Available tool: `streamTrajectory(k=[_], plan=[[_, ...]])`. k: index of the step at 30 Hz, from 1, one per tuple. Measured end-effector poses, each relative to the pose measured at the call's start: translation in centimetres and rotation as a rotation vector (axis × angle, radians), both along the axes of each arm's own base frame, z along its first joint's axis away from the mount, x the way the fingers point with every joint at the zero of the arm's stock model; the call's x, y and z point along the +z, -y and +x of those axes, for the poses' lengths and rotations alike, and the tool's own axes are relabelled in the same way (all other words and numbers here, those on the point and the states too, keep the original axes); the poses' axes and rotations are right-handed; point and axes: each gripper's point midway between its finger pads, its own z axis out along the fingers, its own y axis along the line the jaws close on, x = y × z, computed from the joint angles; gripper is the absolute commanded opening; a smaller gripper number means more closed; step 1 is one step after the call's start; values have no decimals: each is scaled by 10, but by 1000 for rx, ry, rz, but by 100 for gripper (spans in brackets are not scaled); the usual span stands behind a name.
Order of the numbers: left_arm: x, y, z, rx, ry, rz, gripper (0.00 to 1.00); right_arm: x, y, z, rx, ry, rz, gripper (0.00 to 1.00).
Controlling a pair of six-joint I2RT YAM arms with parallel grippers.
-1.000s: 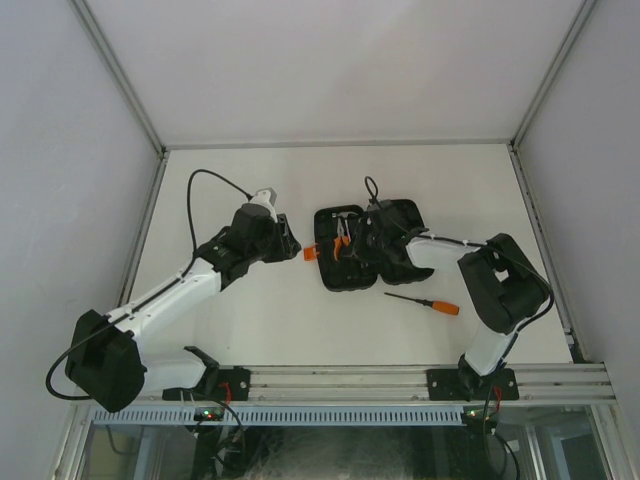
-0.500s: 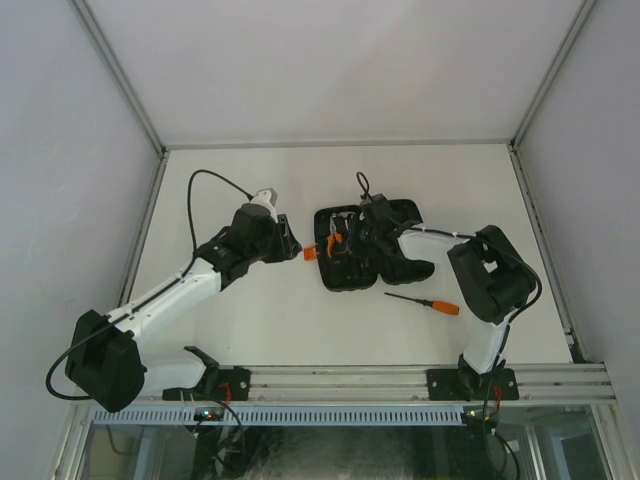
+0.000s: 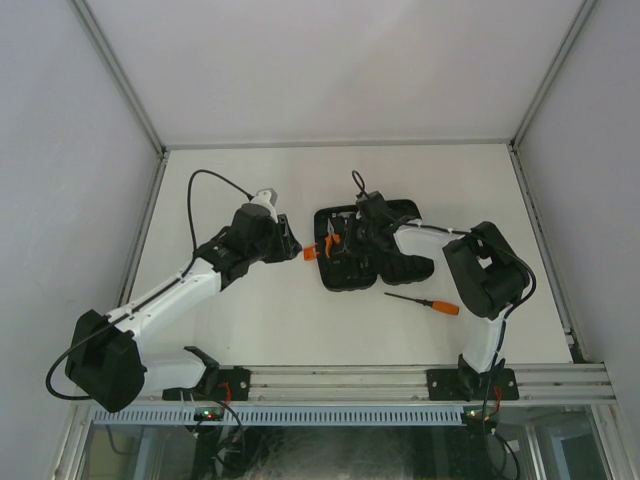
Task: Sort the tools into containers
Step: Place the pliers in the storage box.
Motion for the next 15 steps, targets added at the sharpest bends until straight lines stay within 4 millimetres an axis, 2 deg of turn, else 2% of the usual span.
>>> streamTrajectory(k=[8, 15], plan=[[0, 0, 0, 1, 0, 0, 45, -1, 3, 2, 0, 10, -31, 34], [0, 0, 0, 0, 0, 0, 45, -2, 5, 1, 2, 12, -51, 38]])
